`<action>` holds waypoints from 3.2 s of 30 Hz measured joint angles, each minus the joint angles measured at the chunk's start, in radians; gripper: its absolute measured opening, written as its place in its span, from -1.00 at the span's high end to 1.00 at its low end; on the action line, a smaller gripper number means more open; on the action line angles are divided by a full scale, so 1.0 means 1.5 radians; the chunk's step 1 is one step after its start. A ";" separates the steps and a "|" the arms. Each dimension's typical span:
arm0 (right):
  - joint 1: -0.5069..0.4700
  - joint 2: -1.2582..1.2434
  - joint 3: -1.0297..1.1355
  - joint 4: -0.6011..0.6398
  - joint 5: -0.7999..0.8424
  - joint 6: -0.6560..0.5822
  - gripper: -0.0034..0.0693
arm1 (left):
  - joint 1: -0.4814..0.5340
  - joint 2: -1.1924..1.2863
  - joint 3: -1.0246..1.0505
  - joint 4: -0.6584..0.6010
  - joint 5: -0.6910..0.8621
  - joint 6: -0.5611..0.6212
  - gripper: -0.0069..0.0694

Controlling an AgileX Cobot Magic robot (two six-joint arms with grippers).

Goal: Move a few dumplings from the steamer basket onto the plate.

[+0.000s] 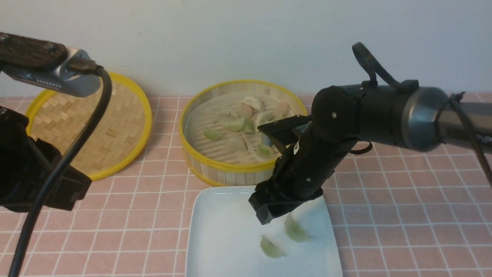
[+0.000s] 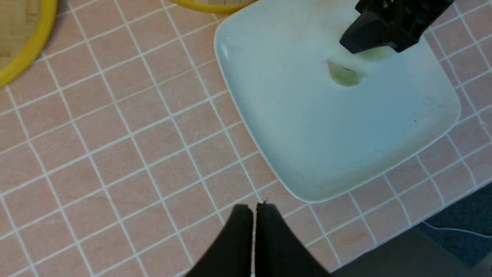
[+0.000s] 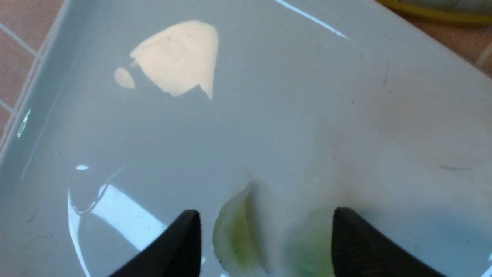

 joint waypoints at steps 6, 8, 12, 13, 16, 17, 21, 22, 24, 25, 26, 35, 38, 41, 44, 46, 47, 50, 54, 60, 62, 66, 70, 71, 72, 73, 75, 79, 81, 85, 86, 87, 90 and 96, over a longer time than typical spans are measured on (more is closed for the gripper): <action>0.000 -0.072 -0.105 -0.076 0.114 0.056 -0.34 | 0.000 -0.003 0.000 0.000 0.000 0.007 0.83; 0.000 -0.130 -0.127 -0.118 0.147 0.081 -0.04 | 0.000 -0.006 0.000 0.001 0.000 0.007 0.83; 0.000 -0.316 -0.119 -0.220 0.178 0.148 0.72 | 0.000 -0.028 0.001 0.002 -0.023 0.007 0.83; 0.000 -0.372 -0.106 -0.243 0.176 0.168 0.81 | 0.000 -0.034 0.001 0.002 -0.035 0.007 0.83; 0.000 -0.516 -0.044 -0.286 0.149 0.218 0.91 | 0.000 -0.049 0.011 -0.002 -0.073 0.007 0.83; 0.000 -0.580 -0.006 -0.300 0.125 0.238 0.93 | 0.000 -0.054 0.018 -0.006 -0.085 0.007 0.83; 0.000 -0.859 0.218 -0.351 -0.056 0.297 0.94 | 0.000 -0.064 0.045 -0.031 -0.143 0.007 0.83; 0.000 -0.899 0.243 -0.359 -0.088 0.301 0.94 | 0.000 -0.064 0.047 -0.035 -0.149 0.007 0.83; 0.000 -1.020 0.359 -0.384 -0.176 0.323 0.94 | 0.000 -0.064 0.054 -0.046 -0.167 0.009 0.83; 0.000 -1.072 0.410 -0.394 -0.210 0.342 0.94 | 0.000 -0.064 0.059 -0.052 -0.177 0.011 0.83; 0.000 -1.110 0.455 -0.401 -0.232 0.359 0.94 | 0.000 -0.064 0.063 -0.057 -0.185 0.017 0.83; 0.000 -1.297 0.635 -0.597 -0.320 0.576 0.94 | 0.001 -0.115 0.115 -0.079 -0.257 0.051 0.83; 0.000 -1.298 0.637 -0.623 -0.340 0.607 0.94 | 0.001 -0.202 0.149 -0.079 -0.298 0.055 0.83; 0.000 -1.298 0.637 -0.638 -0.346 0.621 0.94 | 0.002 -0.324 0.200 -0.078 -0.353 0.058 0.83; 0.000 -1.299 0.637 -0.641 -0.347 0.623 0.94 | 0.002 -0.417 0.250 -0.080 -0.404 0.058 0.83; 0.000 -1.299 0.637 -0.641 -0.348 0.623 0.94 | 0.002 -0.471 0.281 -0.089 -0.425 0.058 0.83; 0.000 -1.299 0.637 -0.642 -0.348 0.623 0.94 | 0.002 -0.497 0.296 -0.098 -0.430 0.058 0.83; 0.000 -1.299 0.637 -0.642 -0.348 0.623 0.94 | 0.002 -0.546 0.323 -0.115 -0.433 0.058 0.83; 0.000 -1.299 0.637 -0.642 -0.348 0.623 0.94 | 0.002 -0.590 0.349 -0.120 -0.432 0.058 0.83; 0.000 -1.299 0.637 -0.642 -0.349 0.623 0.94 | 0.002 -0.601 0.365 -0.117 -0.432 0.060 0.83; 0.000 -1.299 0.637 -0.642 -0.350 0.623 0.94 | 0.002 -0.601 0.376 -0.105 -0.440 0.061 0.83; 0.000 -1.299 0.637 -0.642 -0.350 0.623 0.94 | 0.010 -0.606 0.437 -0.040 -0.502 0.045 0.83; 0.000 -1.299 0.637 -0.642 -0.351 0.624 0.94 | 0.055 -0.640 0.546 0.059 -0.563 -0.005 0.83; 0.000 -1.299 0.637 -0.642 -0.351 0.624 0.94 | 0.088 -0.665 0.608 0.089 -0.589 -0.031 0.83; 0.000 -1.299 0.637 -0.642 -0.351 0.624 0.94 | 0.094 -0.672 0.628 0.096 -0.596 -0.035 0.83; 0.000 -1.299 0.637 -0.642 -0.352 0.624 0.94 | 0.112 -0.681 0.665 0.104 -0.611 -0.042 0.83; 0.000 -1.299 0.637 -0.642 -0.353 0.624 0.94 | 0.128 -0.683 0.709 0.111 -0.614 -0.045 0.83; 0.000 -1.299 0.637 -0.644 -0.353 0.624 0.94 | 0.152 -0.683 0.780 0.128 -0.607 -0.046 0.83; 0.000 -1.299 0.637 -0.644 -0.353 0.624 0.94 | 0.153 -0.683 0.784 0.130 -0.595 -0.046 0.83; 0.000 -1.299 0.637 -0.644 -0.353 0.624 0.93 | 0.153 -0.683 0.785 0.130 -0.582 -0.046 0.83; 0.000 -1.299 0.637 -0.644 -0.353 0.624 0.93 | 0.153 -0.683 0.785 0.130 -0.582 -0.047 0.83; 0.000 -1.299 0.637 -0.644 -0.353 0.624 0.93 | 0.153 -0.683 0.785 0.130 -0.582 -0.047 0.83; 0.000 -1.299 0.637 -0.644 -0.353 0.624 0.93 | 0.153 -0.683 0.785 0.130 -0.582 -0.047 0.83; 0.000 -1.299 0.637 -0.644 -0.353 0.624 0.93 | 0.153 -0.683 0.785 0.130 -0.582 -0.049 0.83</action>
